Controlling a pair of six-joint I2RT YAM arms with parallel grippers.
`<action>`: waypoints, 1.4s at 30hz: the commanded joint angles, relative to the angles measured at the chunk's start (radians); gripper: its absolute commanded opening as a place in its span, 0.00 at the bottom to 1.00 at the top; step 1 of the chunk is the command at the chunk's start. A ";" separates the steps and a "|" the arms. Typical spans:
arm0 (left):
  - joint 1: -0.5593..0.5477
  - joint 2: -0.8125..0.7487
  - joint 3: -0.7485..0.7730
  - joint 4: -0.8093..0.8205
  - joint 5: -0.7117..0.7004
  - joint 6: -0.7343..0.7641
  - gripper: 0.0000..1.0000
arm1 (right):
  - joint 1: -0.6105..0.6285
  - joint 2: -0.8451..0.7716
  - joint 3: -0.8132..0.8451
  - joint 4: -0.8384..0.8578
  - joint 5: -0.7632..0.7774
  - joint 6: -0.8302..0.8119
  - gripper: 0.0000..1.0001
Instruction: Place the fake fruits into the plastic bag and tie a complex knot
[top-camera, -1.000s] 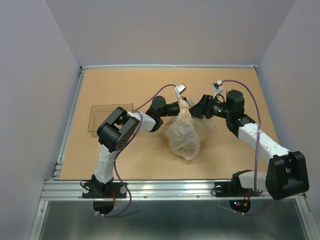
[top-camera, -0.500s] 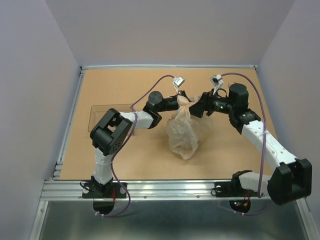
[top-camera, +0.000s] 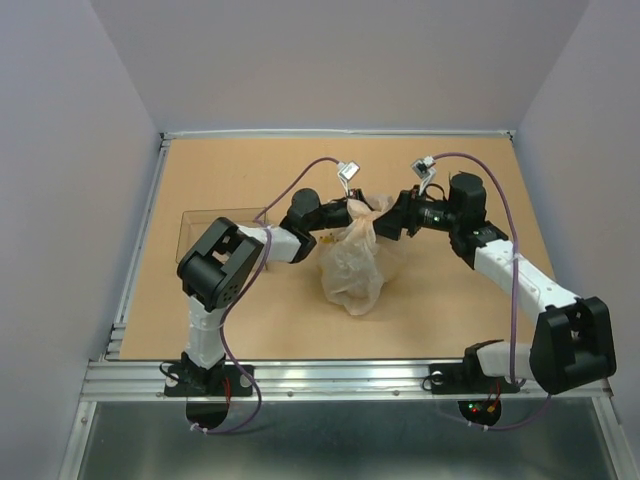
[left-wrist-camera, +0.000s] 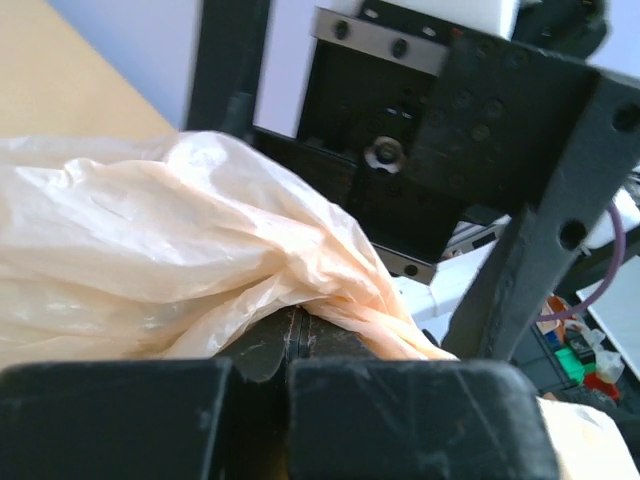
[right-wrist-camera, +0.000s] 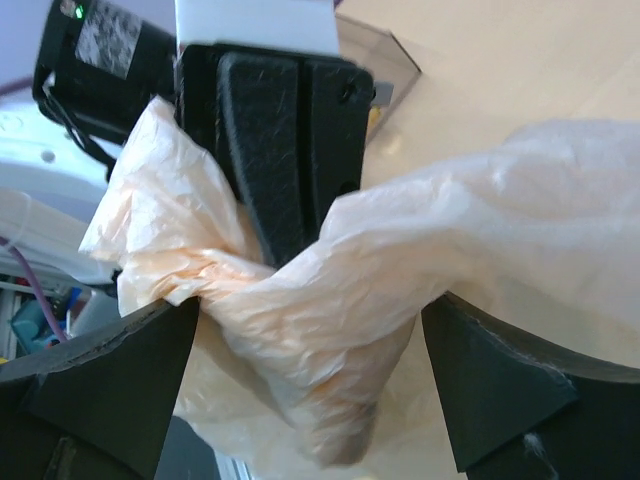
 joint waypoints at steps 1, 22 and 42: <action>-0.014 0.049 -0.029 0.090 -0.020 -0.005 0.00 | 0.004 -0.076 -0.046 -0.181 0.039 -0.154 0.97; -0.023 0.052 -0.019 0.262 0.007 -0.136 0.00 | -0.048 -0.265 0.075 -0.570 0.314 -0.176 0.53; -0.064 0.091 0.010 0.362 0.024 -0.188 0.00 | -0.044 0.002 0.004 -0.105 0.130 0.037 0.44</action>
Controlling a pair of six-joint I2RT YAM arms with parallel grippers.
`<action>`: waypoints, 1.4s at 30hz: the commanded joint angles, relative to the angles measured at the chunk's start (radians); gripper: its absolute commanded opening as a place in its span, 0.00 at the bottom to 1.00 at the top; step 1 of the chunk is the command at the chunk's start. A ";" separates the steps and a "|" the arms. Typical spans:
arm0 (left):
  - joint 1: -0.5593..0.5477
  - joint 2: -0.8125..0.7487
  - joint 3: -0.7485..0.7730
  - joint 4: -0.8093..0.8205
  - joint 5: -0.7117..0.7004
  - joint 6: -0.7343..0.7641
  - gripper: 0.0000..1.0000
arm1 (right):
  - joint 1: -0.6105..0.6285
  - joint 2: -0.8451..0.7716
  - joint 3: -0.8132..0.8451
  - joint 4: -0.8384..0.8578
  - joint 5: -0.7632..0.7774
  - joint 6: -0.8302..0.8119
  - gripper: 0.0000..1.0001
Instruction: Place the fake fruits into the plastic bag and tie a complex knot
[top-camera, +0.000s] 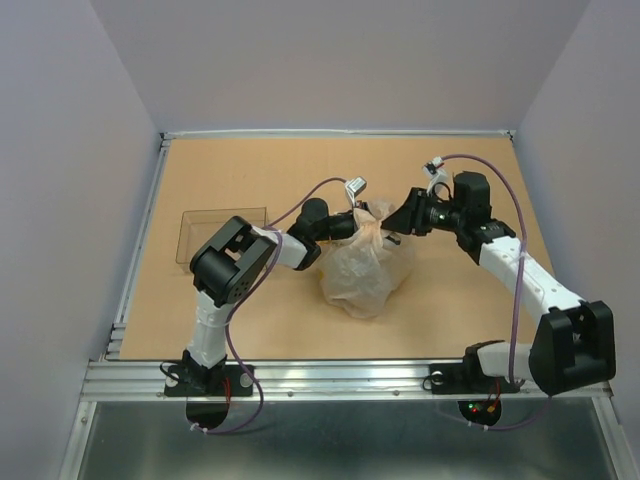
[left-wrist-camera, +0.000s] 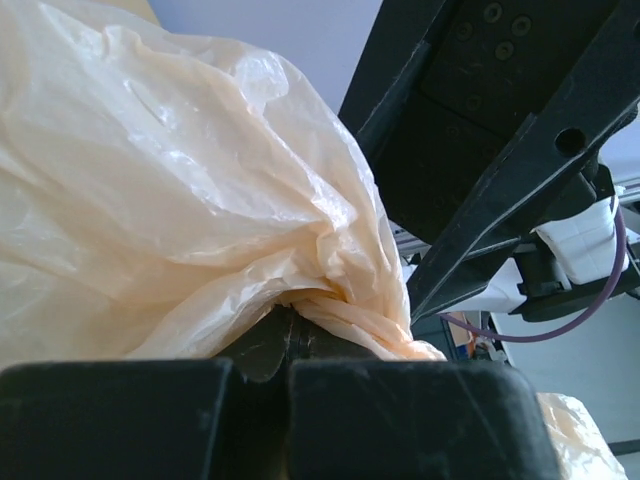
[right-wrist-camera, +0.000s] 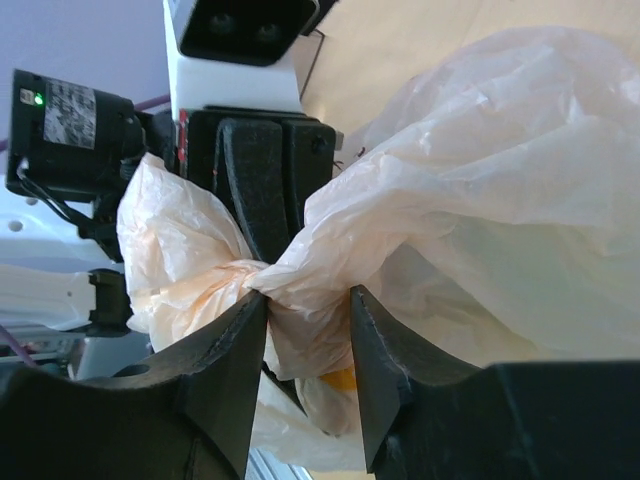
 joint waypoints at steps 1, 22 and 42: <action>-0.027 0.002 0.047 0.366 0.029 -0.014 0.00 | 0.004 0.070 -0.025 0.280 -0.039 0.110 0.44; 0.002 0.004 0.075 0.359 0.026 -0.003 0.00 | -0.212 -0.067 0.148 -0.513 -0.065 -0.325 0.52; 0.002 -0.019 0.046 0.340 0.054 0.005 0.38 | -0.211 0.007 0.056 -0.338 -0.257 -0.198 0.50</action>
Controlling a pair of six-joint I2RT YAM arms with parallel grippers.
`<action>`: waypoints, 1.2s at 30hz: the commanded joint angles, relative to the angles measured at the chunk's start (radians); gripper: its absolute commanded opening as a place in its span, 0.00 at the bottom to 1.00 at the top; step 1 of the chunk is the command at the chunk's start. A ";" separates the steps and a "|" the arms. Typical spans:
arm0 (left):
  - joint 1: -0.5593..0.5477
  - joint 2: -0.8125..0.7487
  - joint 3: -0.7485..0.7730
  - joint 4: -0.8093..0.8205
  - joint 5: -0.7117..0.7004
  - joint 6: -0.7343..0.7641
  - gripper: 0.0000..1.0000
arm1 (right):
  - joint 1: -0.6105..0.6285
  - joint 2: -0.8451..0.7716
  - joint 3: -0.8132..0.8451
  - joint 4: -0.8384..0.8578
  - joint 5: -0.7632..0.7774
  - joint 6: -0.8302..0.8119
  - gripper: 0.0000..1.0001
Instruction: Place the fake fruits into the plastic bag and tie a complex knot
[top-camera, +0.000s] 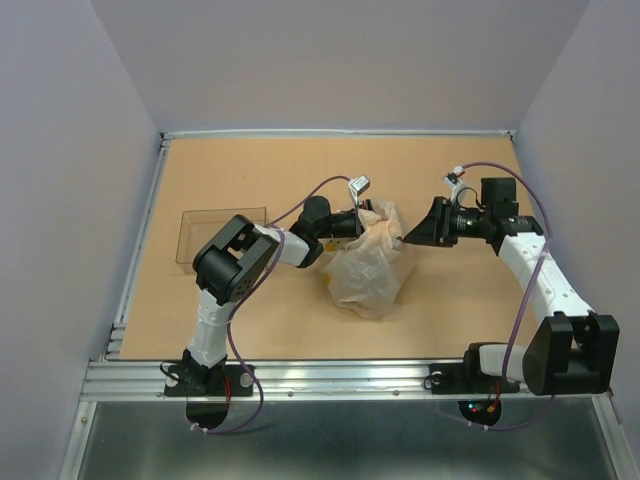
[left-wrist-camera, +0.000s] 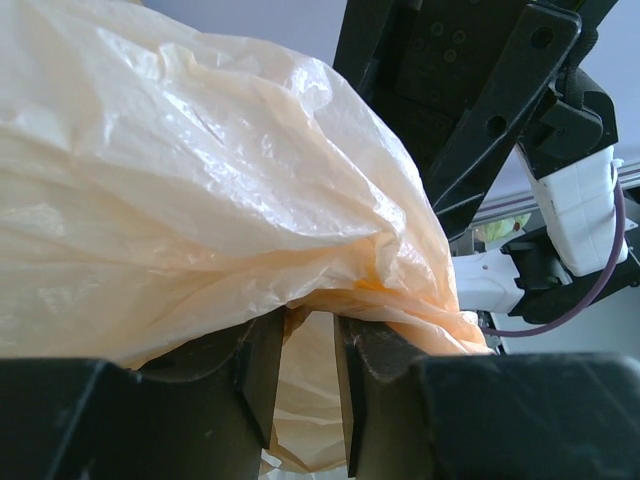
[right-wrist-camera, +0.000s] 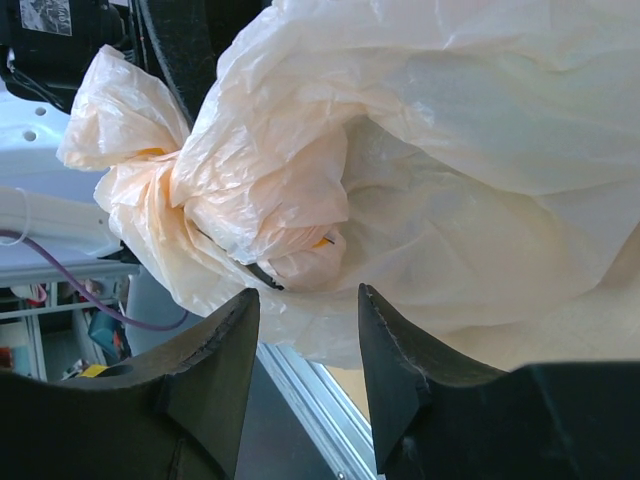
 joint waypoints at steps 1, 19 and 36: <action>0.000 -0.047 0.008 0.337 0.020 0.014 0.38 | 0.003 0.012 -0.027 0.097 -0.018 0.039 0.49; -0.014 -0.015 0.030 0.409 0.021 -0.026 0.13 | 0.040 0.050 -0.073 0.266 -0.015 0.140 0.41; 0.078 -0.150 -0.072 0.084 0.048 0.199 0.43 | 0.037 -0.034 -0.060 0.290 -0.040 0.102 0.00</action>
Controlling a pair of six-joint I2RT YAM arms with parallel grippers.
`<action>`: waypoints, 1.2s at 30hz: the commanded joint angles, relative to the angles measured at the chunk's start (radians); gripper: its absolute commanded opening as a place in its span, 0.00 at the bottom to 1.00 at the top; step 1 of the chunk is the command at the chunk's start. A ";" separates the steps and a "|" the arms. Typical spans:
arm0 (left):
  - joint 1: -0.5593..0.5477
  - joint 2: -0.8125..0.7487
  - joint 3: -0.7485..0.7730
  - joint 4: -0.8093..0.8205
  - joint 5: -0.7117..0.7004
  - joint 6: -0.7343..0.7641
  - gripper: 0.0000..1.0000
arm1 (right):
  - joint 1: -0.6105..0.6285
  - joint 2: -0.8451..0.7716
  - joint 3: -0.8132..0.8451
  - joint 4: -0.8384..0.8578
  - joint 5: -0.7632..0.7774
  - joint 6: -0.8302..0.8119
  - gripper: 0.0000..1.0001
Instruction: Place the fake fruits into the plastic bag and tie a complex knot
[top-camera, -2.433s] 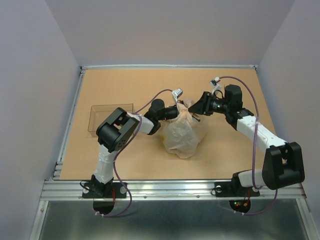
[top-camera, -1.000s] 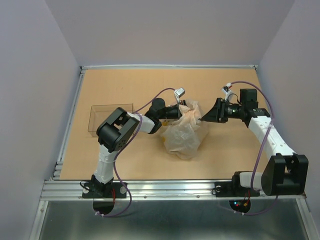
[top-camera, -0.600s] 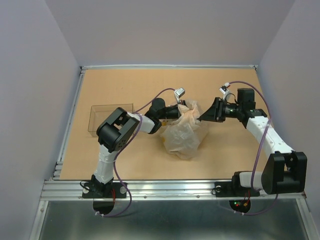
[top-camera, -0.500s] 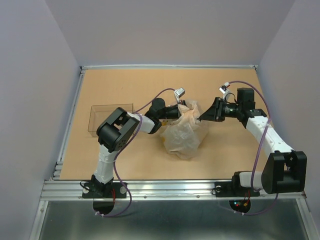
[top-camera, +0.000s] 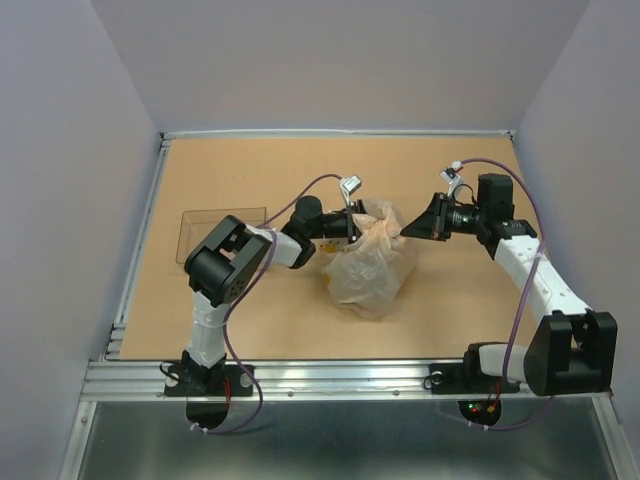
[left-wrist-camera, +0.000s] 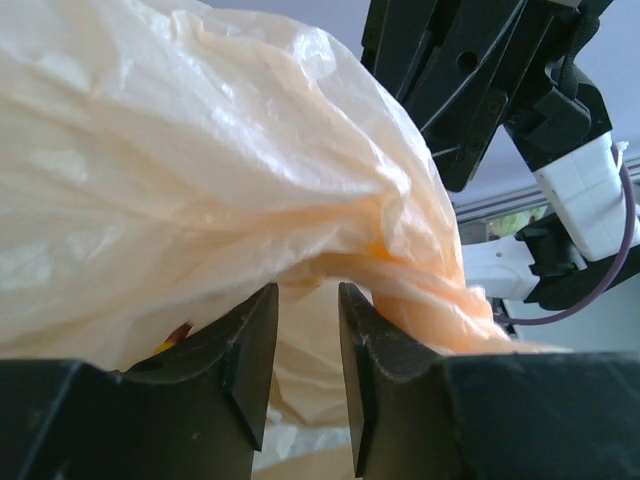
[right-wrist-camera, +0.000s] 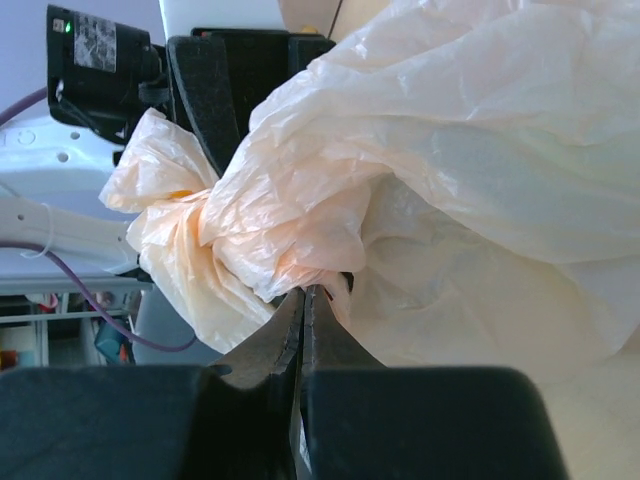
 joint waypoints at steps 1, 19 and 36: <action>0.071 -0.143 -0.030 0.030 0.037 0.191 0.44 | 0.004 -0.061 -0.005 0.054 -0.013 -0.048 0.00; 0.282 -0.443 0.137 -1.018 0.221 0.925 0.68 | 0.005 -0.024 0.018 0.006 -0.061 -0.157 0.01; 0.160 -0.366 0.141 -0.823 0.083 0.666 0.99 | 0.005 -0.015 0.047 -0.004 -0.090 -0.183 0.00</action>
